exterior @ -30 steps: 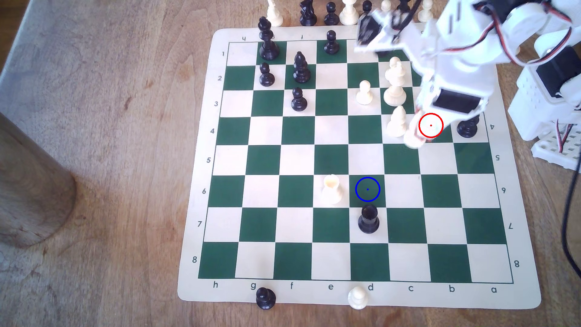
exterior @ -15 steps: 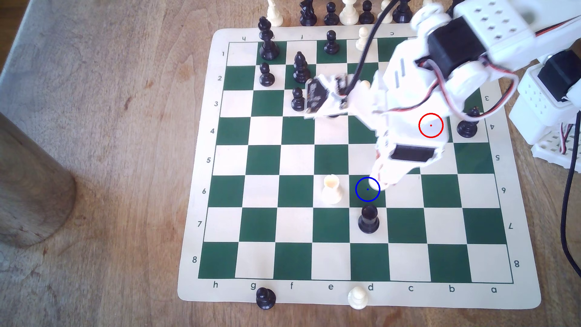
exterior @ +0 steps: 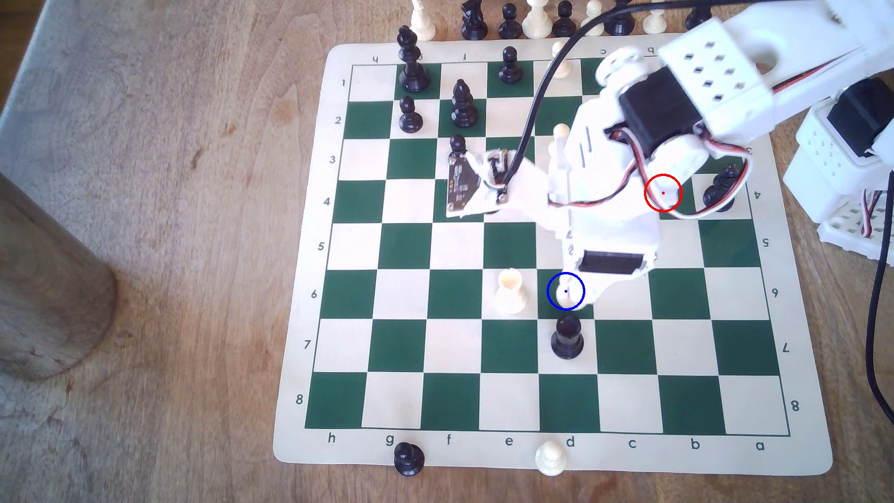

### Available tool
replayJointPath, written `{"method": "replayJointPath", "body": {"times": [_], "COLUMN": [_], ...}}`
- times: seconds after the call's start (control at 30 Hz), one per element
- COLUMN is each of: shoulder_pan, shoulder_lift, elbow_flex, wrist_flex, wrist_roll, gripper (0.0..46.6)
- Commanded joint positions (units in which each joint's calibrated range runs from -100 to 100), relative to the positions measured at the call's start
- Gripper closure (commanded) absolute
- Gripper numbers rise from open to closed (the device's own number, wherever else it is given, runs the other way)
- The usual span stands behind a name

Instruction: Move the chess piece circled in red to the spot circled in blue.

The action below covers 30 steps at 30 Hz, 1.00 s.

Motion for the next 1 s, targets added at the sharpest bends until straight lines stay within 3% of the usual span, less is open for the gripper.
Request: {"method": "replayJointPath", "body": {"times": [0.0, 0.63, 0.97], "shoulder_pan": [0.45, 1.54, 2.09], "shoulder_lift": [-0.05, 2.49, 2.83], "elbow_flex": [-4.85, -2.86, -1.50], "wrist_flex": [-1.43, -3.56, -3.15], "wrist_roll": [-0.15, -0.10, 0.39], "gripper": [46.4, 46.4, 39.5]}}
